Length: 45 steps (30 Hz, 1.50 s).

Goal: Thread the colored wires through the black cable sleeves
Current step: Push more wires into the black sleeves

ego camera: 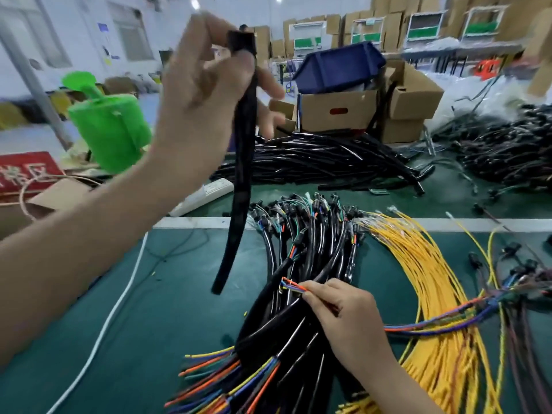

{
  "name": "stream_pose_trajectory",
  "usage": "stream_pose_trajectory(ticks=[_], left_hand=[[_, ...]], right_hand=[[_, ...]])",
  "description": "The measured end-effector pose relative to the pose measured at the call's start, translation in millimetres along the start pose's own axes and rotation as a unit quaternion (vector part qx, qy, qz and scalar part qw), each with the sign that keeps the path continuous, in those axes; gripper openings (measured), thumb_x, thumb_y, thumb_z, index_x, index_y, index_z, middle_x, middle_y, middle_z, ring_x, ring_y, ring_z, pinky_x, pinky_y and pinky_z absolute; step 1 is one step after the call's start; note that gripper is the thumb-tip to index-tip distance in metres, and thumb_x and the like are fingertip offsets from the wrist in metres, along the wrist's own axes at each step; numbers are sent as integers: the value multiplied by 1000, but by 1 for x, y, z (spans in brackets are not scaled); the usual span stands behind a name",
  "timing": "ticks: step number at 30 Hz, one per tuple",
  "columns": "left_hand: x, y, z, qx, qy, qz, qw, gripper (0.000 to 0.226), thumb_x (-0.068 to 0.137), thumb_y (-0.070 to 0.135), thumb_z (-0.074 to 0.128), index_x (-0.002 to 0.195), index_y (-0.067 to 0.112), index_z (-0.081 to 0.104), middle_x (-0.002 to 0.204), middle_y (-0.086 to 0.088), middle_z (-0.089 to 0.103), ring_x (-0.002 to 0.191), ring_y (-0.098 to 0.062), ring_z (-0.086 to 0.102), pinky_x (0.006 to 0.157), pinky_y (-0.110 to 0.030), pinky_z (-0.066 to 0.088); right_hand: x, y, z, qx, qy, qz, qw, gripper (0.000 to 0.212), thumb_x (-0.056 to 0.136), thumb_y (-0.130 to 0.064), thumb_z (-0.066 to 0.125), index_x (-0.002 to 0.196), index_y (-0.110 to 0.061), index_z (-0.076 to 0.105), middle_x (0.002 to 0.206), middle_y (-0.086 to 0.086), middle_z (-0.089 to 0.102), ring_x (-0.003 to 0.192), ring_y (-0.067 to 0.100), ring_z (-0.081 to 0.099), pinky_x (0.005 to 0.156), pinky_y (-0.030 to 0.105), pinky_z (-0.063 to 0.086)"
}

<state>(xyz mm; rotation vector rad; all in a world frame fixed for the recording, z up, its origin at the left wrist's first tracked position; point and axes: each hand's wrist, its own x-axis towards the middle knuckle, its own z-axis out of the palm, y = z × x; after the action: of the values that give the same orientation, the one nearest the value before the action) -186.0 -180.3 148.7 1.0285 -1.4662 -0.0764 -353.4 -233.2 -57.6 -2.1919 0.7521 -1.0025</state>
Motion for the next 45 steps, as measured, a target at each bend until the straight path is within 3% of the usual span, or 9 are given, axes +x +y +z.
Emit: stream_pose_trajectory(ticks=[2,6,14,19,28,33,37,42,45], left_hand=[[-25,-8,17,30,-61,-8,998,9,96,11,47,98,19,49,69,6,65,47,-9,52,51,-22,50],[-86,-48,38,99,-143,-181,968,19,81,13,68,99,19,68,75,20,66,67,15,56,67,-4,39],[-138,-74,46,-52,-47,-391,918,25,75,-4,73,89,16,71,67,6,72,59,-1,63,62,-12,50],[-150,-80,50,-61,-41,-381,922,16,76,-1,73,86,11,74,60,-2,69,54,-5,59,56,-14,46],[-165,-82,52,-93,-38,-318,943,25,69,27,77,90,41,75,82,4,75,58,-4,50,59,-13,44],[-167,-83,54,-59,-20,-308,949,17,70,25,72,82,37,76,76,-7,73,52,-5,49,55,-15,42],[-168,-84,54,-55,-23,-290,955,18,71,24,72,82,37,76,74,-7,72,52,-4,50,55,-16,42],[-170,-84,54,-55,-31,-273,960,23,72,21,71,87,38,76,73,7,73,54,0,51,56,-12,42],[-169,-84,53,-30,-47,-251,966,22,74,21,73,92,34,76,76,13,72,60,5,56,61,-9,43]], right_hand=[[0,-2,-1,-5,15,-1,1000,16,85,-20,70,98,-25,76,65,-12,59,60,8,57,54,38,49],[3,-1,-9,27,61,37,997,16,85,-14,70,97,-23,77,70,-8,67,66,10,62,62,39,50],[9,-5,-33,175,4,84,981,32,84,-8,69,94,-38,71,72,-17,72,71,19,68,62,14,47],[12,-10,-44,233,-33,79,969,26,81,-9,69,94,-30,74,76,-9,75,81,1,69,75,6,45],[14,-10,-46,256,-57,88,961,23,64,-43,69,84,-37,77,75,3,74,83,36,64,80,37,51],[14,-12,-48,266,-80,86,957,22,69,-35,68,89,-39,76,72,1,73,56,11,51,58,11,42],[13,-14,-48,267,-96,92,954,19,69,-31,70,86,-34,78,64,7,68,47,2,33,47,8,30],[12,-14,-44,226,-91,81,966,17,71,-33,69,83,-42,76,68,3,72,57,33,51,60,32,45],[12,-12,-45,208,-80,77,972,14,76,-23,72,81,-36,77,67,-2,72,60,17,63,62,22,50]])
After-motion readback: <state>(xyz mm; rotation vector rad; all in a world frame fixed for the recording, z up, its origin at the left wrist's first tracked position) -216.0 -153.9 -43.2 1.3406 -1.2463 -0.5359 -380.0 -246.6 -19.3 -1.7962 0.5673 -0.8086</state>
